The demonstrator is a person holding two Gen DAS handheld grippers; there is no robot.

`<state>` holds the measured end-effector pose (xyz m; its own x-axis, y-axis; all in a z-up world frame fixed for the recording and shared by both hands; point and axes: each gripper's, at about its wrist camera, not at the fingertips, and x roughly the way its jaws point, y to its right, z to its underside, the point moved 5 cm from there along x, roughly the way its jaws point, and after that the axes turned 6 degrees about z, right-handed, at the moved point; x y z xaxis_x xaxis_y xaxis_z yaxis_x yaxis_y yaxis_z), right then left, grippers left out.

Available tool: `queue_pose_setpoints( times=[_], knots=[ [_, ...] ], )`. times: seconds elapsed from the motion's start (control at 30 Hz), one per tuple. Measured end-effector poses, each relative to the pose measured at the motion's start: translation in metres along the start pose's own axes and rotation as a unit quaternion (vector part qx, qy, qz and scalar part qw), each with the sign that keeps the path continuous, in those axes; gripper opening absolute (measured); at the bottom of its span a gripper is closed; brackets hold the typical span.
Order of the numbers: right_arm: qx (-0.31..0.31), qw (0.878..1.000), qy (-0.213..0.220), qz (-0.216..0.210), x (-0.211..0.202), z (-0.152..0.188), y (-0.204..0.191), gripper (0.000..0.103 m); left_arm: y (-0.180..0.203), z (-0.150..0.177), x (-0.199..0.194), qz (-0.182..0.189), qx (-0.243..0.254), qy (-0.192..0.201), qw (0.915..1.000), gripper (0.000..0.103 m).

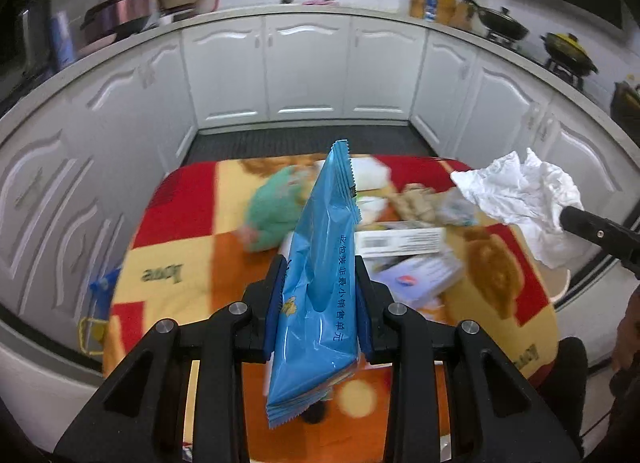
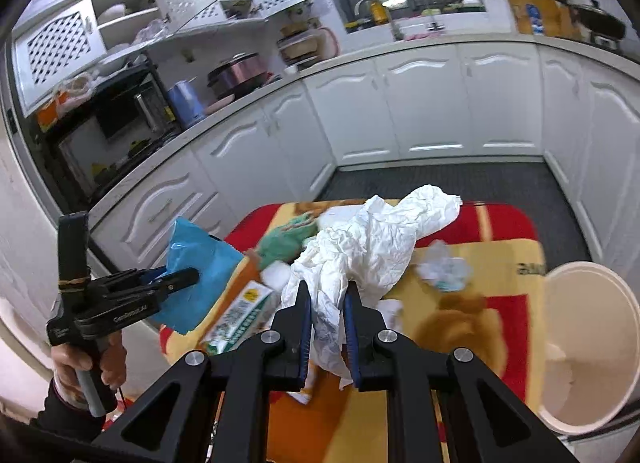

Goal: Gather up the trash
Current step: 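Lift and carry the blue packet and white tissue over the beige bin with both grippers, then open both grippers to drop the packet and tissue into the bin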

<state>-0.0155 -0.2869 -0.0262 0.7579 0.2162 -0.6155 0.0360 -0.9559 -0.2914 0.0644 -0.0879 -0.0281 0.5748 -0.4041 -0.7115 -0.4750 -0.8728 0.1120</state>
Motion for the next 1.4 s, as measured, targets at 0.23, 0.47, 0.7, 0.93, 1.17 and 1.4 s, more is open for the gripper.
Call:
queue_pose_setpoints(
  times=[0.23,0.47,0.7,0.93,1.17,1.4],
  knots=[
    [0.022,0.998,0.016,0.054,-0.03,0.002,0.05,0.014,0.065,-0.017,0.013,0.036,0.034,-0.003,0.9988,0.029],
    [0.052,0.991,0.022,0.121,-0.054,0.012,0.112,0.014,0.136,-0.035,0.035,0.081,0.068,-0.017,0.9942,0.029],
    [0.09,0.979,-0.007,0.182,-0.052,0.032,0.182,0.014,0.22,-0.047,0.073,0.128,0.102,-0.046,0.9855,0.029],
    [0.128,0.969,-0.043,0.208,-0.041,0.061,0.243,0.014,0.289,-0.05,0.128,0.156,0.108,-0.085,0.9781,0.029],
    [0.165,0.958,-0.076,0.222,-0.028,0.083,0.279,0.036,0.319,-0.038,0.169,0.154,0.099,-0.109,0.9771,0.034],
    [0.197,0.954,-0.069,0.215,-0.038,0.098,0.289,0.049,0.321,-0.027,0.188,0.162,0.074,-0.121,0.9765,0.05]
  ],
)
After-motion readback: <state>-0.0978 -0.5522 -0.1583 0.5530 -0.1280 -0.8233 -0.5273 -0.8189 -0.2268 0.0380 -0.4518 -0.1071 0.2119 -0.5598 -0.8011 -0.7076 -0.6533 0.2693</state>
